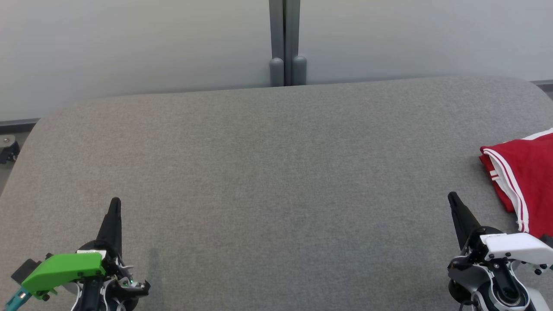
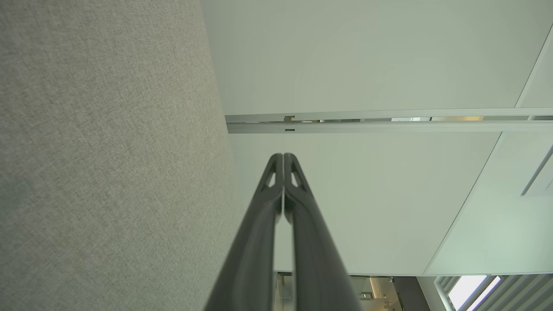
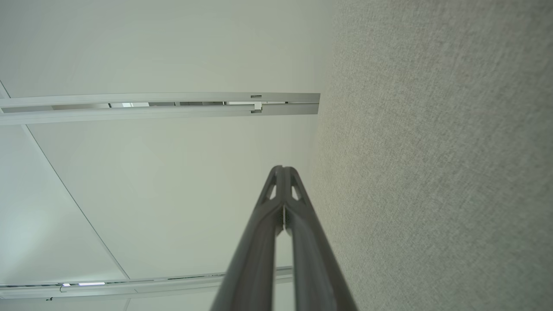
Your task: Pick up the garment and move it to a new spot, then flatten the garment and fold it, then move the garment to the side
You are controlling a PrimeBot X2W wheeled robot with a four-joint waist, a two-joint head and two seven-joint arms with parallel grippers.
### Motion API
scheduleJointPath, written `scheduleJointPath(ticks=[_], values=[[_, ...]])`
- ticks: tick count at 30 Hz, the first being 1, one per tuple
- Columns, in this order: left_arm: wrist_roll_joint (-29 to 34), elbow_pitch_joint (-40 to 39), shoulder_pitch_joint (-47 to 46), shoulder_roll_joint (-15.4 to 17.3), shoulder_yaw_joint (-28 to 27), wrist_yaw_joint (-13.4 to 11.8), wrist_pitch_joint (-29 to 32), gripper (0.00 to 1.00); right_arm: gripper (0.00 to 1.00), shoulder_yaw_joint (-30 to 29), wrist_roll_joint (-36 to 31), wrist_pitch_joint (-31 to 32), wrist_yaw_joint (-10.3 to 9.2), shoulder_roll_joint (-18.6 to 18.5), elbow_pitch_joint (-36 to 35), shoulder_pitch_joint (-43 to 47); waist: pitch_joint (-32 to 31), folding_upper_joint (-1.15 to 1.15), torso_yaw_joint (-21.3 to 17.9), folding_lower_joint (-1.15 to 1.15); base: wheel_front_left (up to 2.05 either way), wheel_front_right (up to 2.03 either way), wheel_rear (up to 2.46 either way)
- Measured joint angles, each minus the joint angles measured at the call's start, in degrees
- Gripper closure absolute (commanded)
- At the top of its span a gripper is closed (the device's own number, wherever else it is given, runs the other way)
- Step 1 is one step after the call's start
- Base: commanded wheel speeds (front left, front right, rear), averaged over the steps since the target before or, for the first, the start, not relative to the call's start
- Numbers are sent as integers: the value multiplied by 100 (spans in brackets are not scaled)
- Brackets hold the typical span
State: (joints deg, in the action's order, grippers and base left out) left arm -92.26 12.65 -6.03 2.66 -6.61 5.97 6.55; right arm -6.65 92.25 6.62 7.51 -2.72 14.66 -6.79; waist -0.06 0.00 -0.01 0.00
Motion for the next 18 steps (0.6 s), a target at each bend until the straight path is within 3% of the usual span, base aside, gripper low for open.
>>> scheduleJointPath(ticks=[18], values=[[0,0,-1,0,0,-1,0,100,100,0,0,0,-1,0,-1,-1,0,0,0,0,0,0,0]])
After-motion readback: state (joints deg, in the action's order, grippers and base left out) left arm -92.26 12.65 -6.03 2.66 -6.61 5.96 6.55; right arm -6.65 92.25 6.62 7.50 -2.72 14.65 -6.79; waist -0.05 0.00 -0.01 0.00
